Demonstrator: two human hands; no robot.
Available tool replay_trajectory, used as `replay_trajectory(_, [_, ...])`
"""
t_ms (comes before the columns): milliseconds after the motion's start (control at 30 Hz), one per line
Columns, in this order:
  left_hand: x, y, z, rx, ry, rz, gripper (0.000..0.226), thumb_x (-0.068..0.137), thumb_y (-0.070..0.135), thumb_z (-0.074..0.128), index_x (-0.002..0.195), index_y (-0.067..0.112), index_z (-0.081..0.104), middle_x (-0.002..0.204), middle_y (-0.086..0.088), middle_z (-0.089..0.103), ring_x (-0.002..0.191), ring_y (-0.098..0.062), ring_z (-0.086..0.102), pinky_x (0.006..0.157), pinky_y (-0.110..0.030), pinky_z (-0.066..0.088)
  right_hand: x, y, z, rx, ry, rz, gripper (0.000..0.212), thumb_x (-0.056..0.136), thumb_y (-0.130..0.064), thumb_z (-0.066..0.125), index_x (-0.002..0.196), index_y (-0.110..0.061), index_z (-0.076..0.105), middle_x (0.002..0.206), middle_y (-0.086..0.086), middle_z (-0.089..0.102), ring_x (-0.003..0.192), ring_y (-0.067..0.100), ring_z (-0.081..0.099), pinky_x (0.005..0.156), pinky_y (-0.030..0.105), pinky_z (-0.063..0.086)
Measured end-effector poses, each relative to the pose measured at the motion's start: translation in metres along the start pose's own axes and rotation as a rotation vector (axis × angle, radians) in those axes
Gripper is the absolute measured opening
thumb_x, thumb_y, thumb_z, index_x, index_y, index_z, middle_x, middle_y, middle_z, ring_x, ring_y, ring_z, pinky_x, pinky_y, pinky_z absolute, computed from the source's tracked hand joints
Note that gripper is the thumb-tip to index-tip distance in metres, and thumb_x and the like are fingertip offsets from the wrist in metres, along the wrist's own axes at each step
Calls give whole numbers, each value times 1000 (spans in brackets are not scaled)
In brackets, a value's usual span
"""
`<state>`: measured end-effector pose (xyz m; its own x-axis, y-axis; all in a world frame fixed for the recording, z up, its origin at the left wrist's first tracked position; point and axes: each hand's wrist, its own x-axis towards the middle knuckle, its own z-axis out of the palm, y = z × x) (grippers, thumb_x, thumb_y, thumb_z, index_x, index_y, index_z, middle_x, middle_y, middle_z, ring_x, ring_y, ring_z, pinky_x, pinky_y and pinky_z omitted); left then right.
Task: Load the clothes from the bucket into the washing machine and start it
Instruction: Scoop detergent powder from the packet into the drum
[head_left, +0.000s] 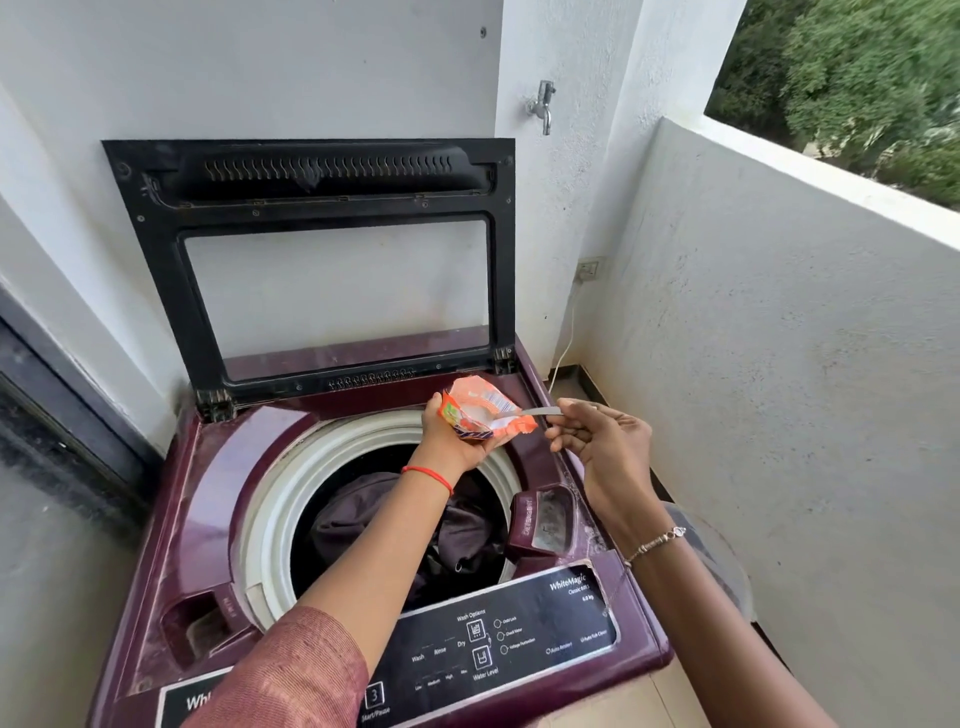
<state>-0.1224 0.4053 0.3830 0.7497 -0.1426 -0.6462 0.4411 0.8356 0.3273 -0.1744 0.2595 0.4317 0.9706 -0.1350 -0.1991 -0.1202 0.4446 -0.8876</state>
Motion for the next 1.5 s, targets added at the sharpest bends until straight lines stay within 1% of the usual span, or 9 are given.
replay_trajectory(100, [0,-4,-1,2,17,-34,72,93,57,27,140,3,35,143,-26,36,130,-50,33,69,-46,55,0,1,-5,48,28,25,12,82,11,55,73,10,62,51,16,61,41,20,58,41,21,49])
replay_trajectory(267, [6,-8,2,-25,51,-39,76,92,60,29,140,2,34,142,-30,35,129,-52,34,38,-43,51,0,0,-17,127,53,28,12,82,8,59,72,6,65,55,17,61,45,21,58,44,22,50])
replay_trajectory(367, [11,-11,-1,-67,54,-42,77,91,61,30,140,2,34,143,-30,34,129,-52,33,63,-45,56,1,-2,-22,165,57,28,19,81,7,59,65,1,68,51,14,60,46,21,59,43,22,49])
replay_trajectory(433, [11,-13,-3,-71,39,-46,76,92,61,29,140,3,34,143,-29,35,130,-51,33,91,-45,48,1,-4,-25,159,61,22,18,81,7,59,66,2,67,50,13,60,46,21,59,43,22,49])
replay_trajectory(500, [9,-16,-2,-55,34,-51,75,92,60,29,140,2,36,143,-29,36,130,-51,34,101,-45,40,0,-7,-29,147,64,6,15,82,7,58,70,4,66,49,12,61,44,19,60,42,21,49])
replay_trajectory(767, [4,-24,1,-10,52,-46,75,92,60,29,138,1,37,142,-30,36,130,-52,33,101,-45,41,-3,-14,-37,138,55,-13,14,83,10,54,73,7,63,46,9,61,42,17,60,41,19,49])
replay_trajectory(1133, [9,-27,-4,-28,62,-28,73,93,58,28,137,2,39,143,-28,35,131,-50,31,61,-43,57,-8,-20,-53,143,65,-29,13,81,9,54,72,6,63,46,9,61,43,18,60,42,19,49])
replay_trajectory(1267, [10,-29,-10,-72,51,-17,72,94,56,29,139,1,35,145,-28,32,133,-49,28,104,-43,39,-11,-22,-61,134,87,-46,13,82,9,53,74,6,63,47,8,60,43,17,59,42,19,48])
replay_trajectory(1500, [13,-30,-21,-103,58,34,72,95,56,25,140,1,33,146,-29,30,134,-49,26,108,-47,31,-23,-22,-79,152,139,-71,13,82,8,53,73,6,63,52,11,63,43,18,58,42,20,48])
